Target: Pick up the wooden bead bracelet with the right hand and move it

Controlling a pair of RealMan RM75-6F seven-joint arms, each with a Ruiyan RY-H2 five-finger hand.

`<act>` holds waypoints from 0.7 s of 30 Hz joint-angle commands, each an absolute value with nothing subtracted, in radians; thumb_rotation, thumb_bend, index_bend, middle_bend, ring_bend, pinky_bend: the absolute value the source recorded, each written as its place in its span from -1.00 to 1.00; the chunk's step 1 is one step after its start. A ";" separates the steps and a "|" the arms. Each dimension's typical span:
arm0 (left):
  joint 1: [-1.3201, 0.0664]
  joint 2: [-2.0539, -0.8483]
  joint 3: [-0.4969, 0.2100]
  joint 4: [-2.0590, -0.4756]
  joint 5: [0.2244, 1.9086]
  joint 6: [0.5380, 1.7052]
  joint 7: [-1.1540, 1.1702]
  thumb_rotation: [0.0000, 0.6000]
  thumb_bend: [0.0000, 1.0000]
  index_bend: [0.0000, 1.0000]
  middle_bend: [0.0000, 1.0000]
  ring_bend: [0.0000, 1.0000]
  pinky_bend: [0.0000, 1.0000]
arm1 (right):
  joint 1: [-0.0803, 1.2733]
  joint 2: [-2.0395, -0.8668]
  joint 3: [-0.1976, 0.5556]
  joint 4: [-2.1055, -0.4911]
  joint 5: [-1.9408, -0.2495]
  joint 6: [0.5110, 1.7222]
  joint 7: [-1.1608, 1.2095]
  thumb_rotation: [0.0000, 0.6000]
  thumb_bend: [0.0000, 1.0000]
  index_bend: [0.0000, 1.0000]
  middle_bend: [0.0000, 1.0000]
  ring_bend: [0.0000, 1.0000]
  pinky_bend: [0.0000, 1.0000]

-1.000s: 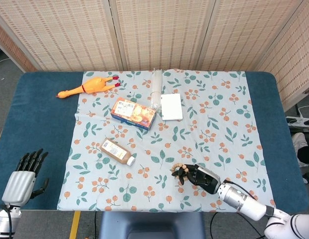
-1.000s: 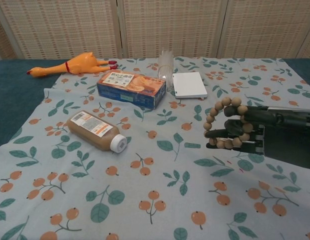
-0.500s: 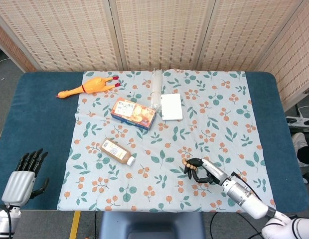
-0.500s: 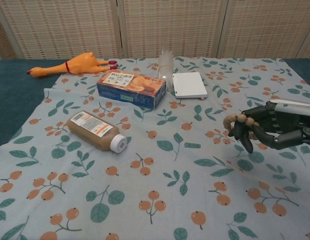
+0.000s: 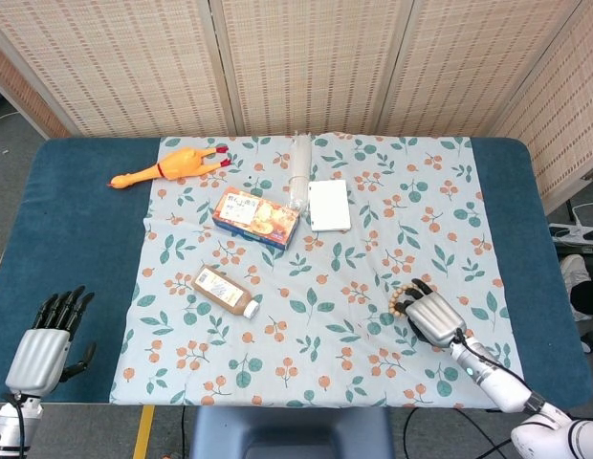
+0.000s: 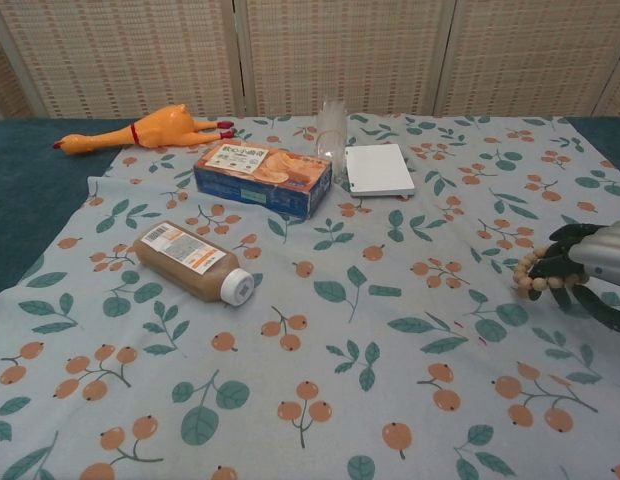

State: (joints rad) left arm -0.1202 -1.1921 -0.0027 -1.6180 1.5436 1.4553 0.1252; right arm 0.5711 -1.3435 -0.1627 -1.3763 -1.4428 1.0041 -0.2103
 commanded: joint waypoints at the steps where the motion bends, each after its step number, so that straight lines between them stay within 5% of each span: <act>1: -0.120 -1.192 -0.003 -1.618 1.543 1.455 0.125 1.00 -0.08 -1.00 -1.00 -1.00 -0.87 | 0.559 -1.315 -0.155 -1.397 -1.420 0.968 -0.287 1.00 1.00 -0.83 -0.41 -1.00 -1.00; 5: -0.121 -1.192 -0.003 -1.617 1.542 1.453 0.122 1.00 -0.07 -1.00 -1.00 -1.00 -0.87 | 0.550 -1.291 -0.148 -1.419 -1.425 0.971 -0.274 1.00 0.85 -1.00 -0.54 -1.00 -1.00; 8: -0.120 -1.191 -0.002 -1.618 1.544 1.454 0.124 1.00 -0.07 -1.00 -1.00 -1.00 -0.87 | 0.544 -1.278 -0.143 -1.423 -1.427 0.972 -0.274 1.00 0.24 -1.00 -0.59 -1.00 -1.00; 12: -0.119 -1.191 -0.001 -1.620 1.546 1.457 0.128 1.00 -0.07 -1.00 -1.00 -1.00 -0.87 | 0.532 -1.250 -0.131 -1.447 -1.410 0.975 -0.281 1.00 -0.25 -1.00 -0.67 -1.00 -1.00; 15: -0.117 -1.191 -0.001 -1.622 1.548 1.461 0.129 1.00 -0.07 -1.00 -1.00 -1.00 -0.87 | 0.505 -1.213 -0.112 -1.499 -1.393 1.027 -0.286 1.00 -0.42 -1.00 -0.82 -1.00 -1.00; 21: -0.116 -1.190 -0.001 -1.624 1.553 1.466 0.131 1.00 -0.07 -1.00 -1.00 -1.00 -0.87 | 0.366 -1.104 -0.107 -1.654 -1.507 1.337 -0.285 1.00 -0.47 -1.00 -0.93 -1.00 -1.00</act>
State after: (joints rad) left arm -0.1164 -1.1894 -0.0011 -1.6239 1.5531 1.4656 0.1313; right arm 0.4535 -1.1748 -0.1095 -1.5594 -1.4367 1.1700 -0.2823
